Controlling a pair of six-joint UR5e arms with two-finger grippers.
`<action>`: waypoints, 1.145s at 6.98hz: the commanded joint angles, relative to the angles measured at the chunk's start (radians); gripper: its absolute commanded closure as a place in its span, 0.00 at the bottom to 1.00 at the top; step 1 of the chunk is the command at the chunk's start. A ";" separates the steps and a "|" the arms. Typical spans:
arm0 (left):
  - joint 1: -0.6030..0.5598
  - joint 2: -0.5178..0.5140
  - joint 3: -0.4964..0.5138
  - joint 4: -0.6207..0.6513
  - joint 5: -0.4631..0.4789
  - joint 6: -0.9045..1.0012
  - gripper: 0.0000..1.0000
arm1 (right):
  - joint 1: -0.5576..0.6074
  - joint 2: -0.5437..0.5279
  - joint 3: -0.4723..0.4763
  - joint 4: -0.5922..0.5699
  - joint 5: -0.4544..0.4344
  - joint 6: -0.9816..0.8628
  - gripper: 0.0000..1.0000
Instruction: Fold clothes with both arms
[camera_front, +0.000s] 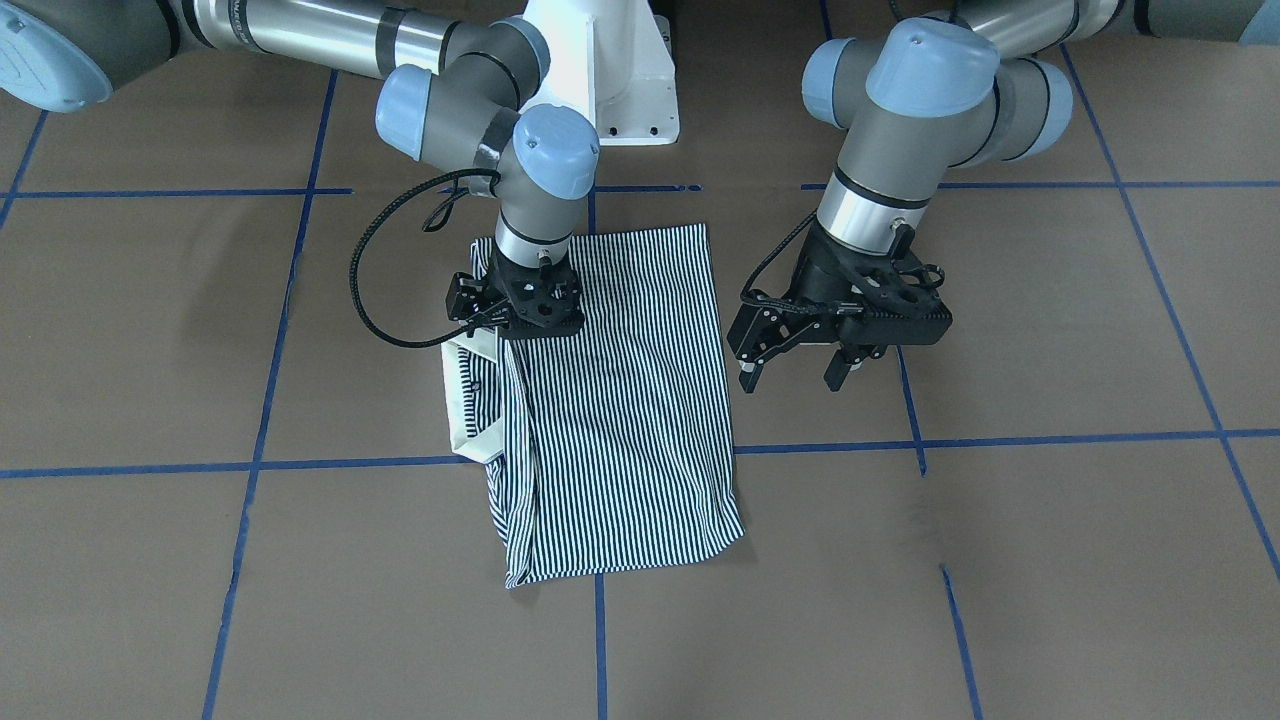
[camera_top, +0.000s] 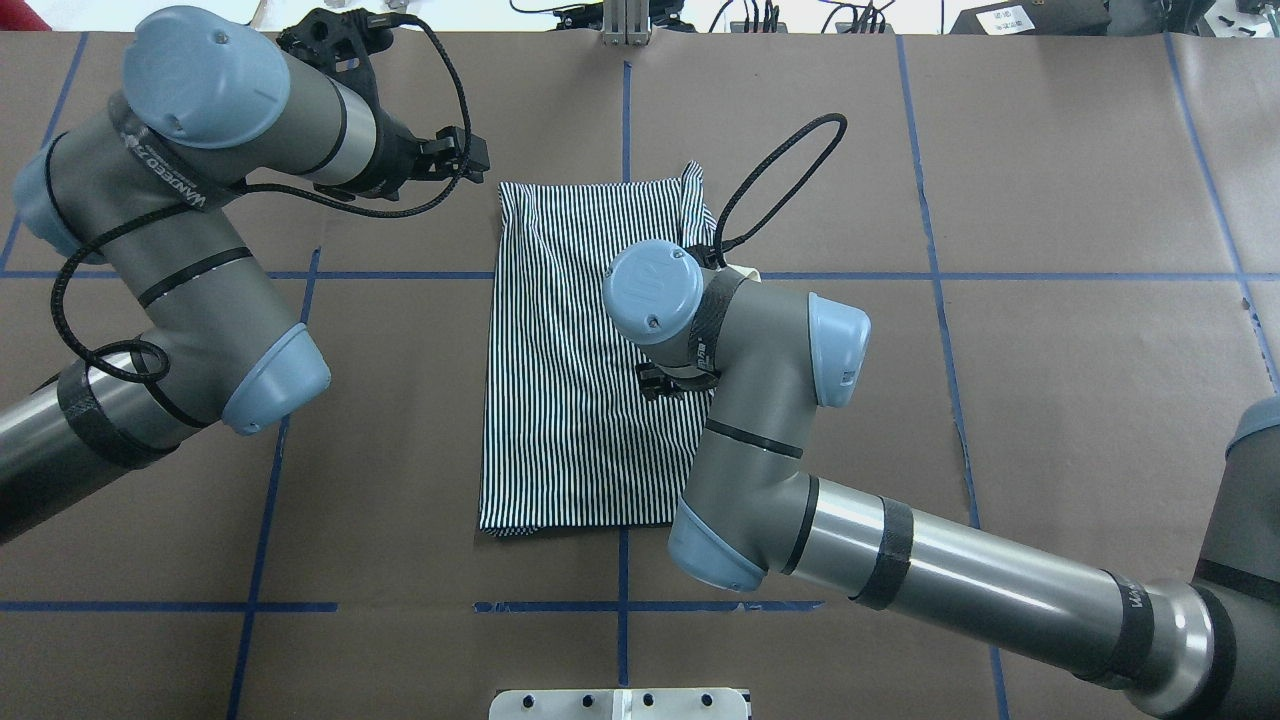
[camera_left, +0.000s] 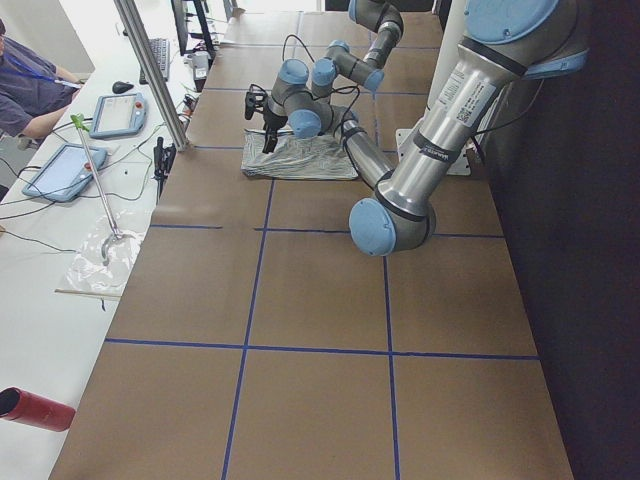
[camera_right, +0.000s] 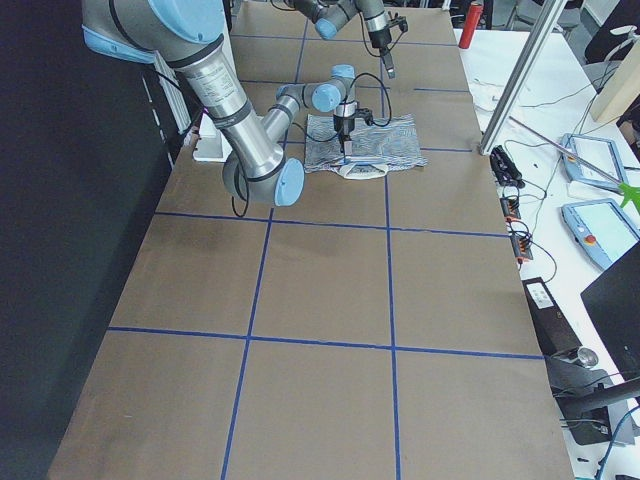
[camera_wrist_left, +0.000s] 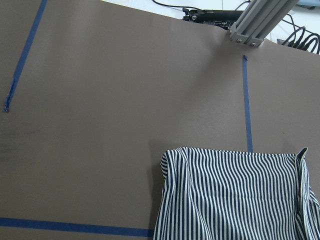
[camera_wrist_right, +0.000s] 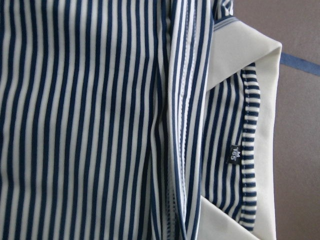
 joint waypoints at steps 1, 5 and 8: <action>0.001 -0.003 0.000 0.000 0.000 -0.001 0.00 | 0.004 -0.010 -0.009 0.002 0.011 -0.004 0.00; 0.001 -0.008 -0.004 0.000 -0.009 -0.001 0.00 | 0.038 -0.030 -0.005 -0.064 0.011 -0.071 0.00; 0.002 -0.011 -0.001 -0.008 -0.034 -0.003 0.00 | 0.108 -0.121 0.038 -0.084 0.011 -0.168 0.00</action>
